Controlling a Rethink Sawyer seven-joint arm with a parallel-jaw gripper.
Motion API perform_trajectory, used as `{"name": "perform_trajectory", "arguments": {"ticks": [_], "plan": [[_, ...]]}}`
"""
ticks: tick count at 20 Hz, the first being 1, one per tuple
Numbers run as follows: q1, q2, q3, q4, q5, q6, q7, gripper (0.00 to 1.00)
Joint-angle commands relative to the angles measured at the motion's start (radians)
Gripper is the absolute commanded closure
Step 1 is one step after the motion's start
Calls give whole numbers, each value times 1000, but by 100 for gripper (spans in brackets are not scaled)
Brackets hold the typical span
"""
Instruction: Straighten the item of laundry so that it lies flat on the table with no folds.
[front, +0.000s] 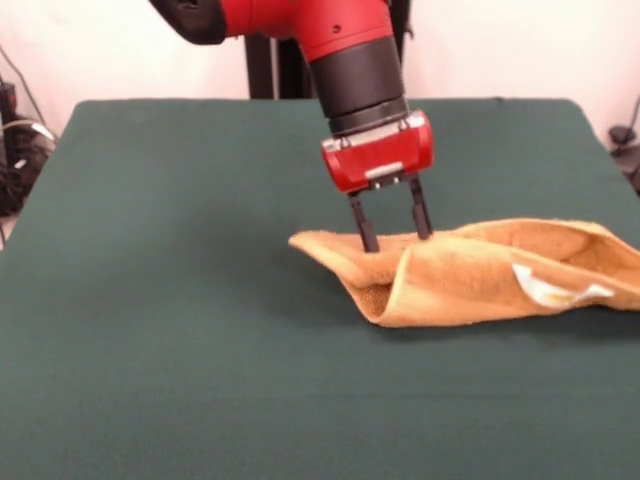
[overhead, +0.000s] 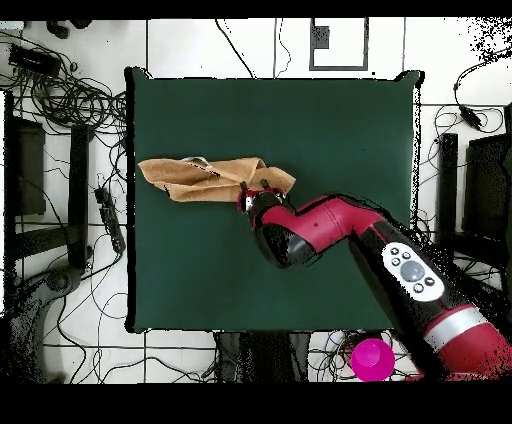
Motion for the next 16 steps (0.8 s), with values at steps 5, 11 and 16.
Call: {"name": "perform_trajectory", "arguments": {"ticks": [5, 11, 16], "plan": [[275, -12, -379, -248, 125, -194, 218, 0], [288, 9, -414, -249, 205, -222, 147, 0], [280, 10, -411, -236, 236, -229, 109, 0]]}}
